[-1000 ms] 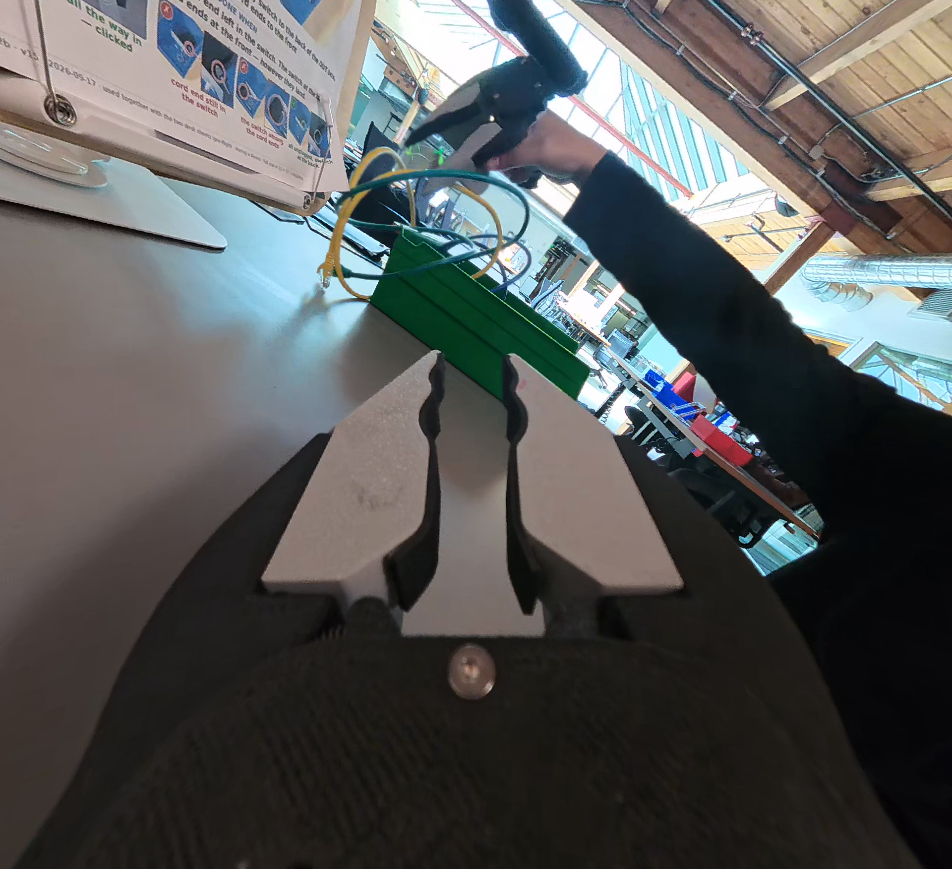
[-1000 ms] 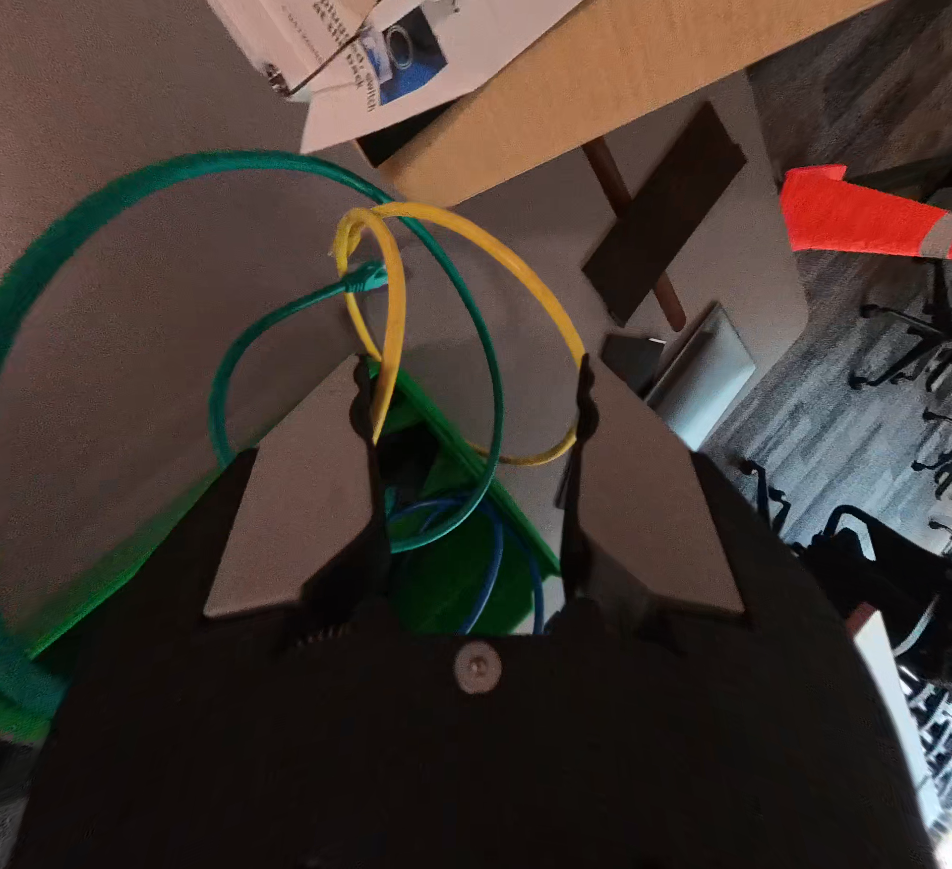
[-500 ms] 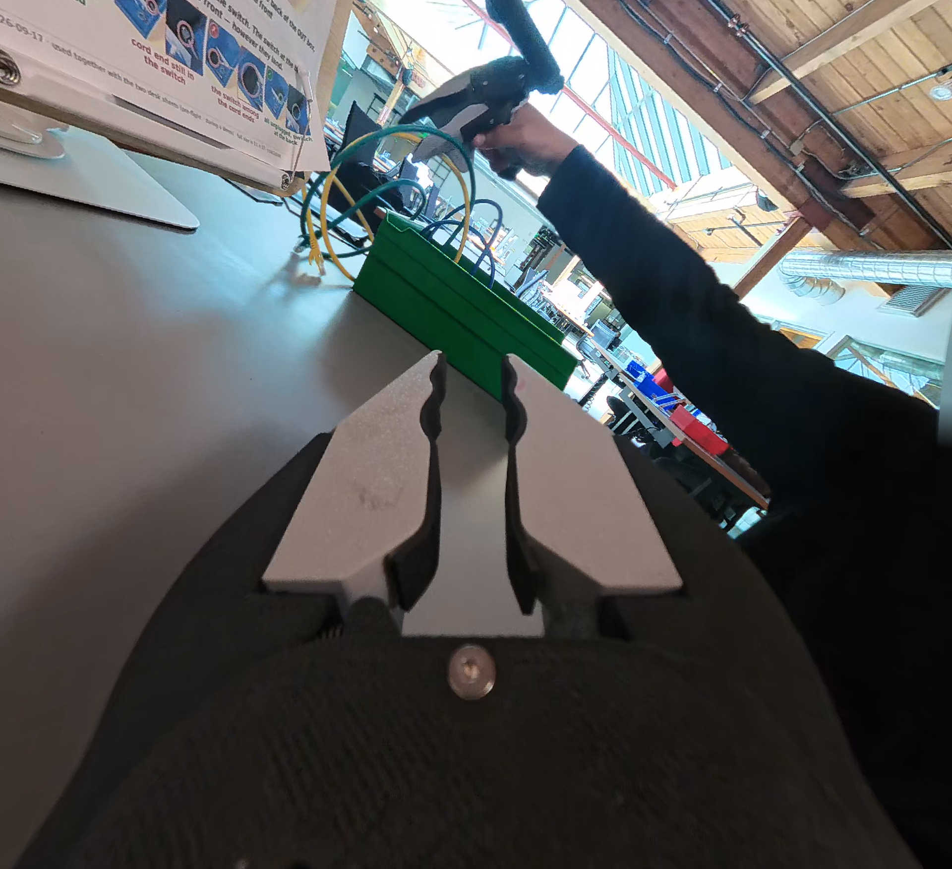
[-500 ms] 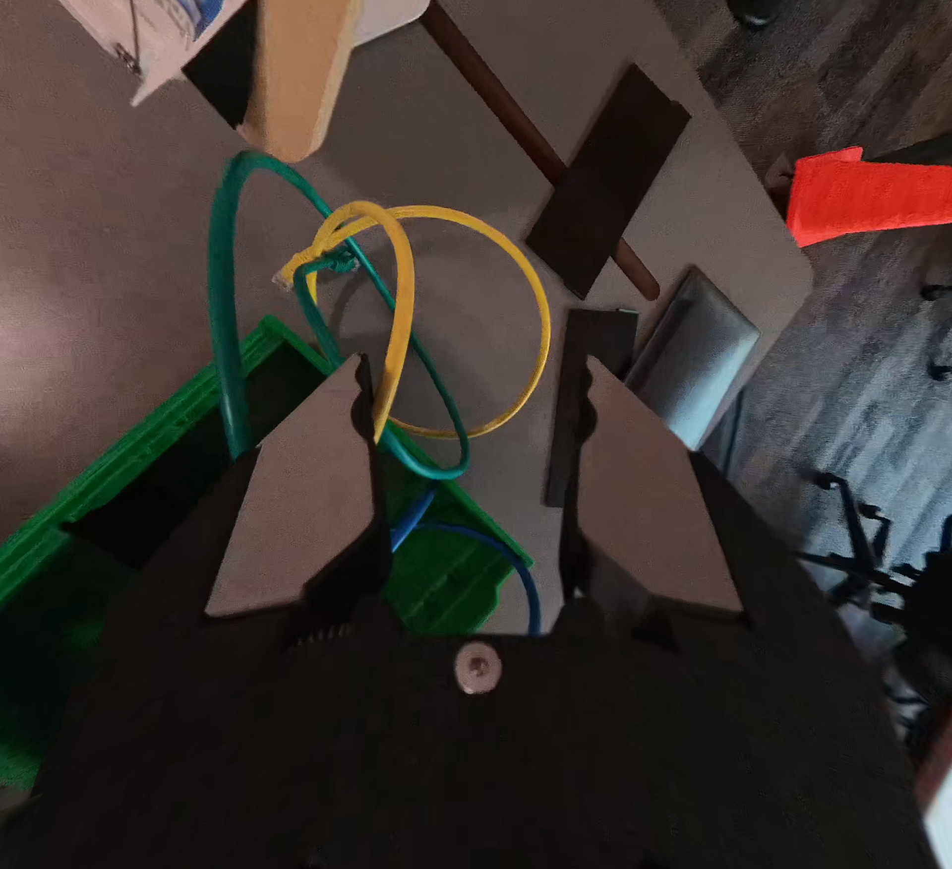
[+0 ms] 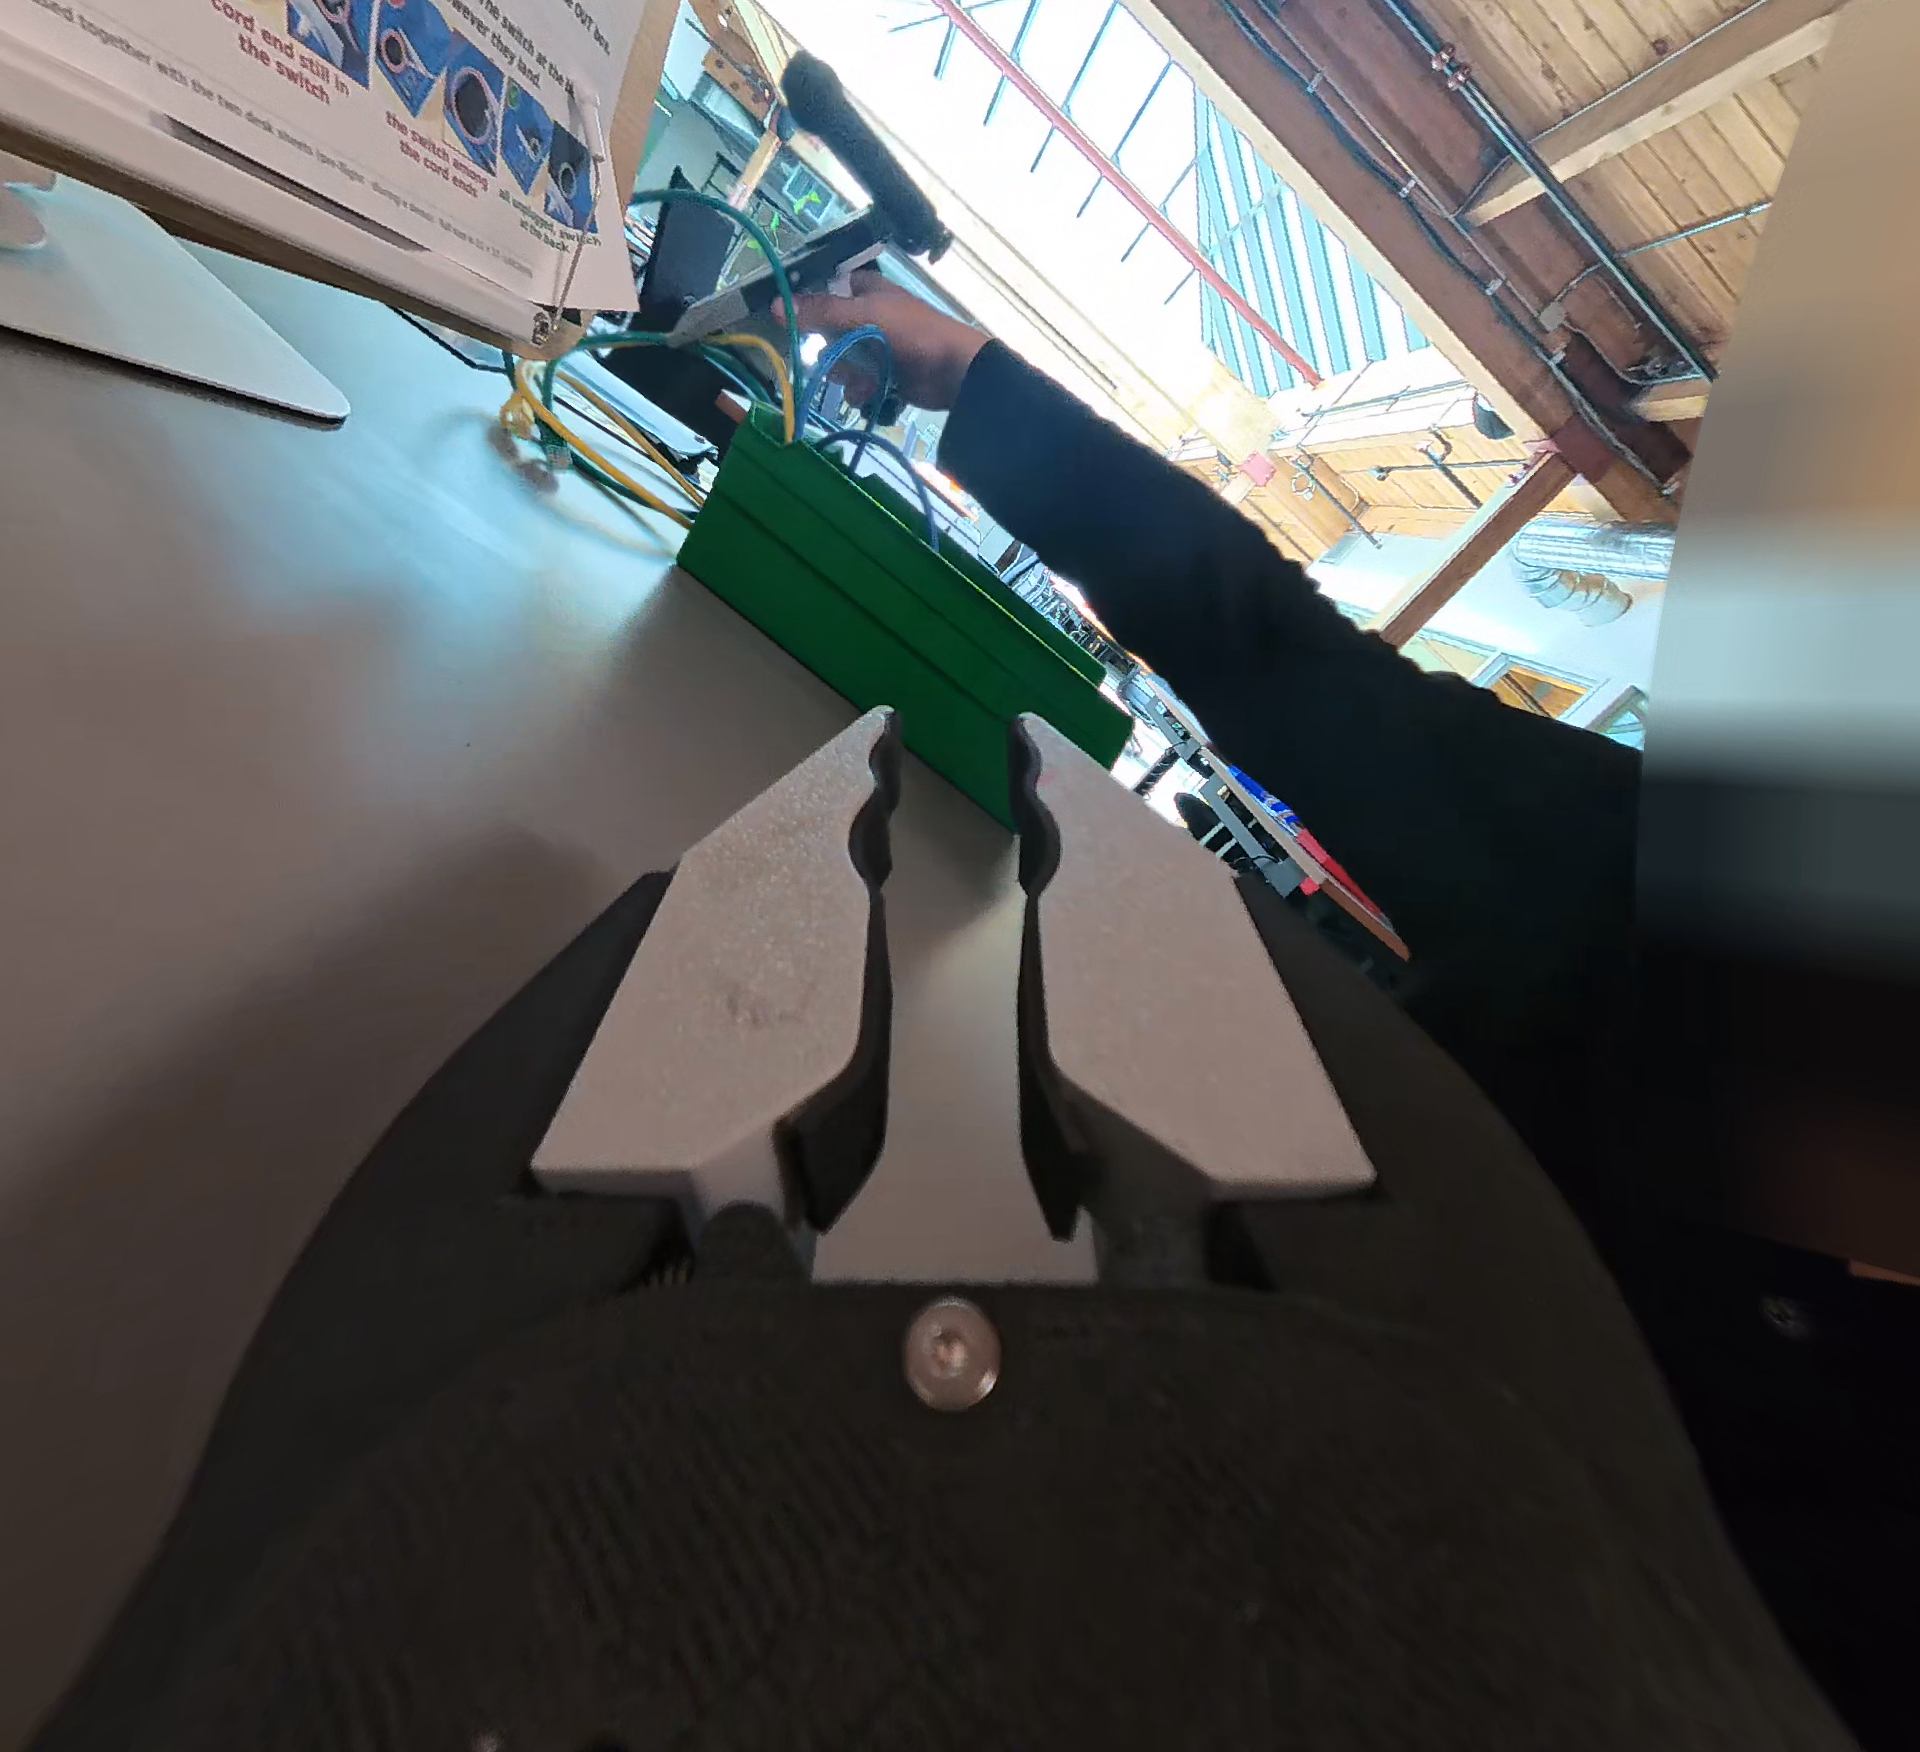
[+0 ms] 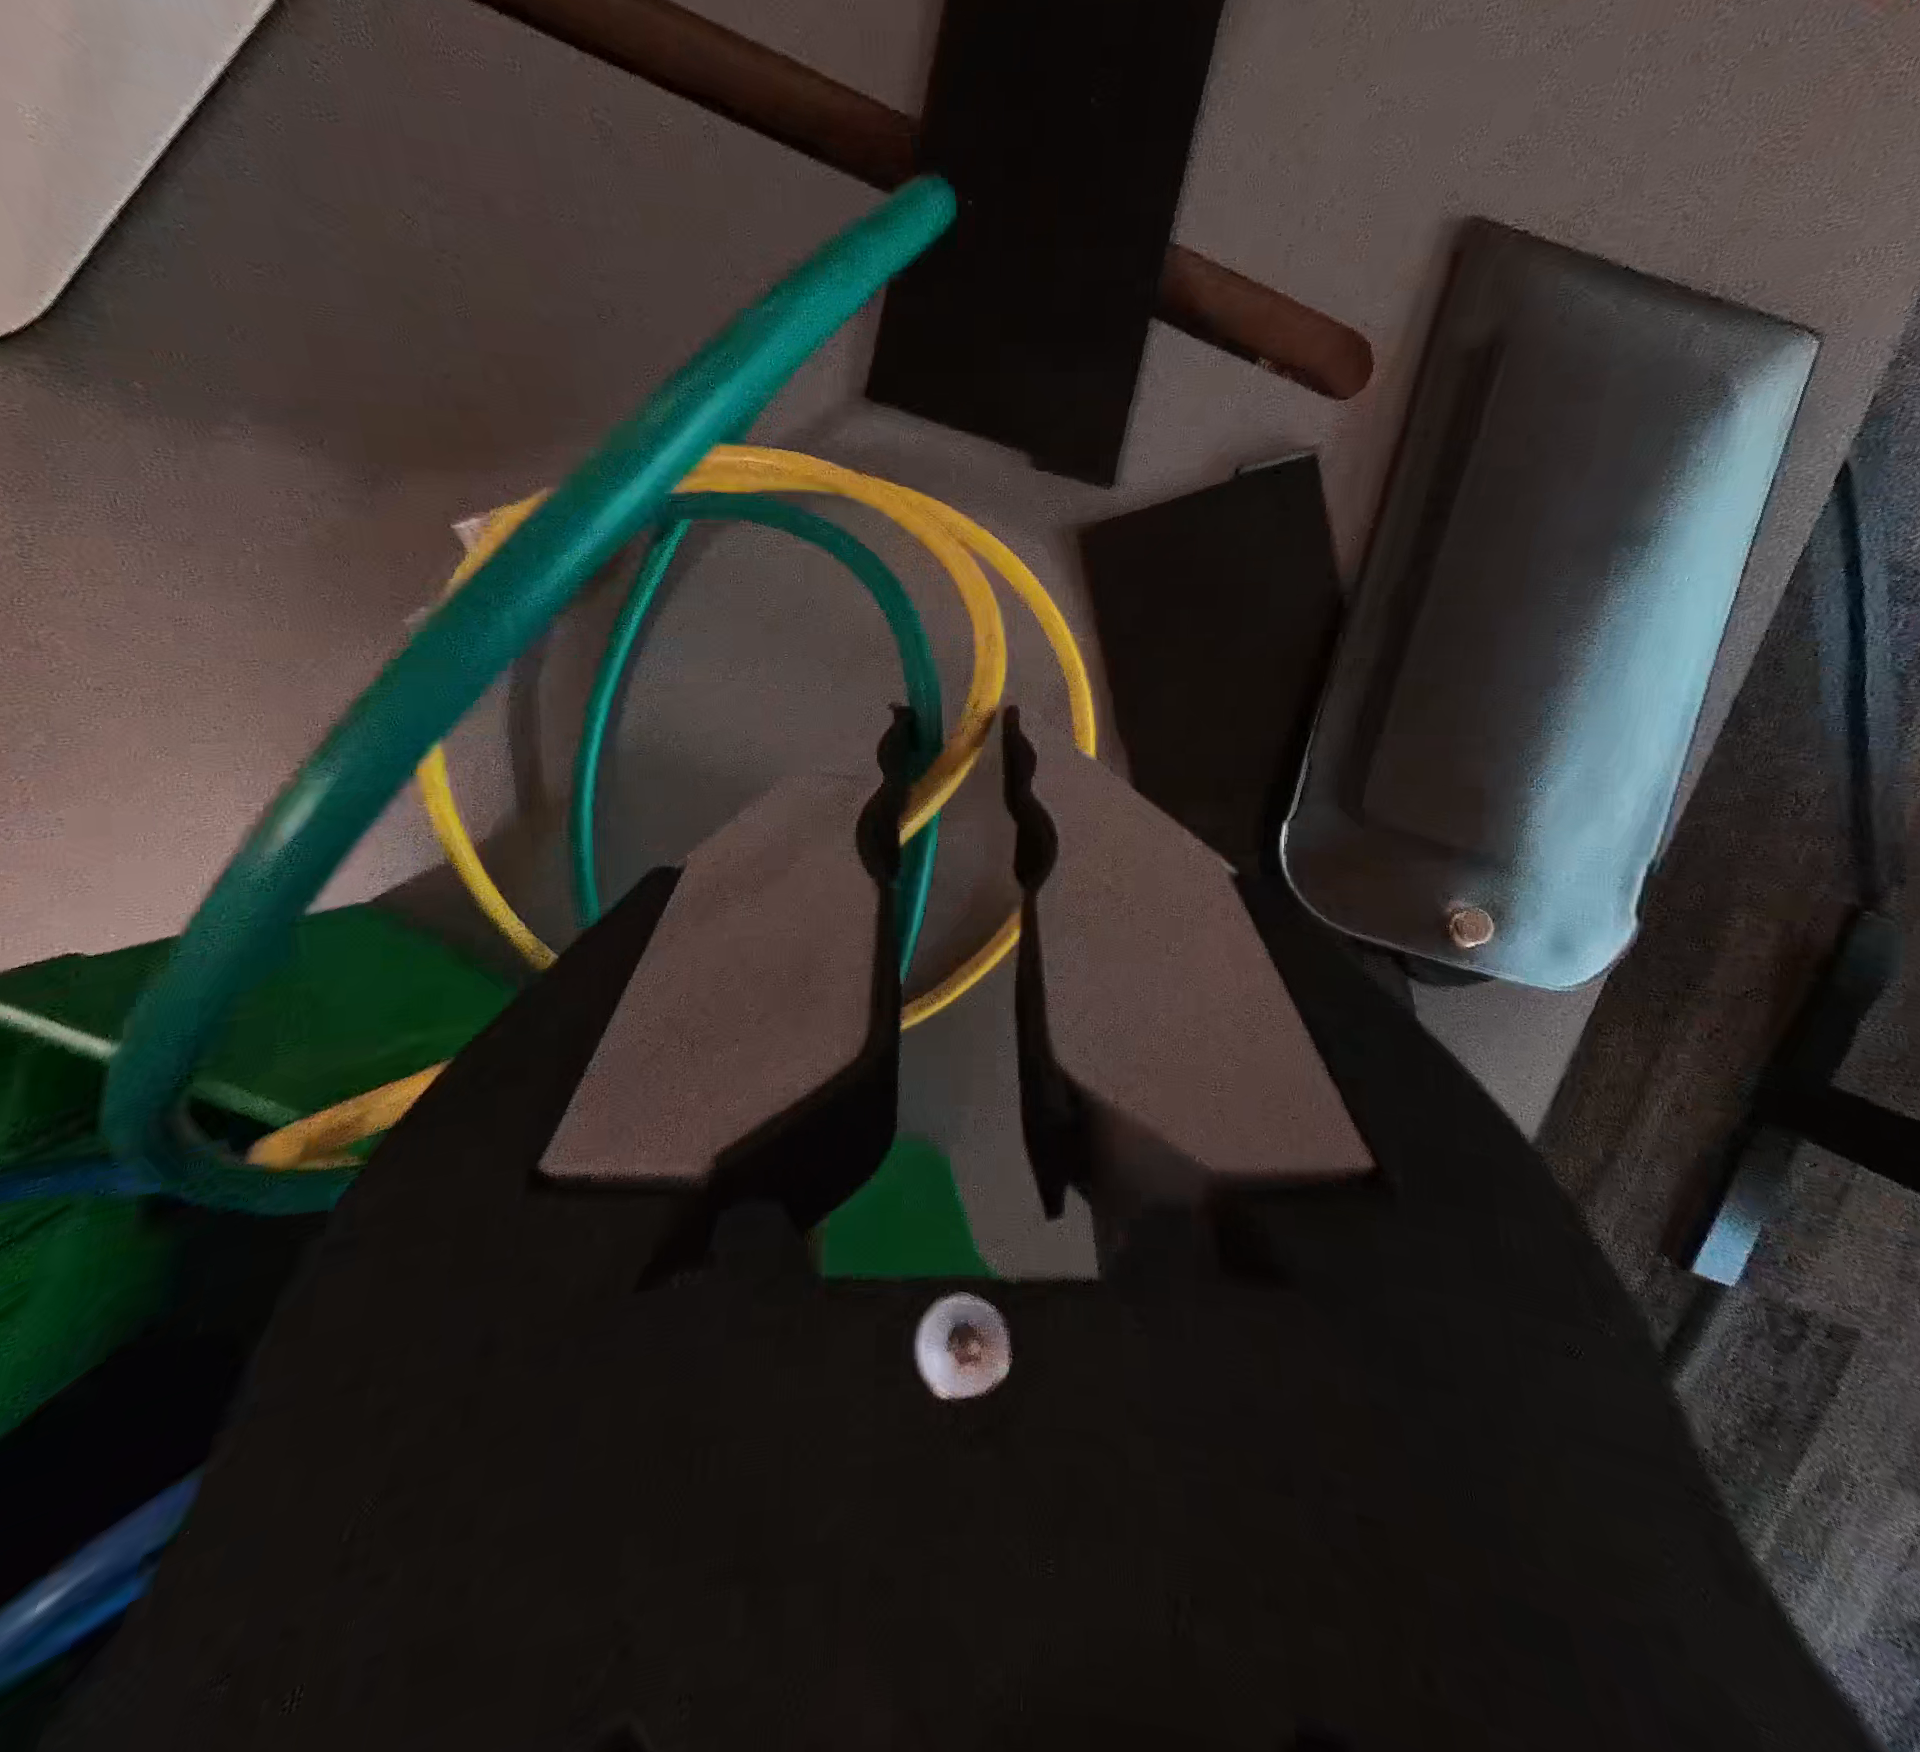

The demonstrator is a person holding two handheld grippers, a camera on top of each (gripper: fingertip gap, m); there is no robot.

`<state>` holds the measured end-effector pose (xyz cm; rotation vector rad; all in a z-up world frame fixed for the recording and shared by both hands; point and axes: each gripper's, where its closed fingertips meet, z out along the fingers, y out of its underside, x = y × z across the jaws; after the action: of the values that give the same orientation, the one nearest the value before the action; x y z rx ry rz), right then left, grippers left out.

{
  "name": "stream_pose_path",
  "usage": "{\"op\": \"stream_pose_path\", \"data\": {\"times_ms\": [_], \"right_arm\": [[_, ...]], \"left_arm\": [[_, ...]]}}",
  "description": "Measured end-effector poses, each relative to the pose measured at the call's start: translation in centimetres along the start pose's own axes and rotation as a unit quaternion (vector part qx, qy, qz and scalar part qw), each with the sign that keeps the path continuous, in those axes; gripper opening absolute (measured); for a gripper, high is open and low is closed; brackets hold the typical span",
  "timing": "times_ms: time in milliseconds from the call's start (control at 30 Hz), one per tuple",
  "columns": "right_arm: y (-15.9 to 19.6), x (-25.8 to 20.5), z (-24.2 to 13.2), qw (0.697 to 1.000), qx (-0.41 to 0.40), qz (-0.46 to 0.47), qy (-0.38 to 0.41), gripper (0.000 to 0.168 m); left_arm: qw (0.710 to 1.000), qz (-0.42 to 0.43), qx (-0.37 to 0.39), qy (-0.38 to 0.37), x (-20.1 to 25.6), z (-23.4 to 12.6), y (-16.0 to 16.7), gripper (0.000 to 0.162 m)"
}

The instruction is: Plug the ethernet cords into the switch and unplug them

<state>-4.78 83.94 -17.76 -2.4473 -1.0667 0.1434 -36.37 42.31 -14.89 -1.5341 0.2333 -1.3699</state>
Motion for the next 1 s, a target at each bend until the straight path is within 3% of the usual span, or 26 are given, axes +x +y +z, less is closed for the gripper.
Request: {"op": "stream_pose_path", "data": {"times_ms": [133,233,367,533,700,800,933,967,1000], "right_arm": [[2.4,-0.7,2.1,0.997,-0.065,0.002,-0.041,0.018],[4.2,-2.5,2.8,0.988,-0.116,-0.001,-0.101,0.006],[2.2,-2.6,0.8,0.991,-0.059,0.033,-0.116,0.005],[-1.4,-3.2,-7.2,0.985,0.083,0.044,-0.142,0.003],[-4.3,-6.0,-20.2,0.942,0.281,0.025,-0.182,0.0],[-3.6,-6.3,-27.3,0.921,0.364,0.011,-0.139,0.0],[-0.1,-5.9,-29.3,0.945,0.32,0.022,-0.059,0.0],[0.7,-6.2,-29.1,0.951,0.301,0.029,-0.064,0.01],[1.2,-6.6,-28.7,0.954,0.287,0.041,-0.076,0.034]], "left_arm": [[1.0,-0.002,-0.004,0.003,0.0,0.1,0.1,0.017],[1.0,-0.003,-0.007,0.005,0.0,0.2,0.2,0.017],[1.0,-0.007,-0.004,0.005,0.0,0.1,0.1,0.016],[1.0,-0.004,-0.004,0.004,0.0,0.1,0.1,0.016],[1.0,-0.005,0.007,0.004,0.0,-0.1,-0.2,0.015],[1.0,-0.008,0.016,0.004,-0.1,-0.3,-0.4,0.013],[1.0,-0.008,0.019,0.0,0.0,-0.4,-0.4,0.012],[1.0,-0.008,0.021,0.001,0.0,-0.4,-0.4,0.012],[1.0,-0.009,0.024,0.002,0.1,-0.5,-0.4,0.012]]}}
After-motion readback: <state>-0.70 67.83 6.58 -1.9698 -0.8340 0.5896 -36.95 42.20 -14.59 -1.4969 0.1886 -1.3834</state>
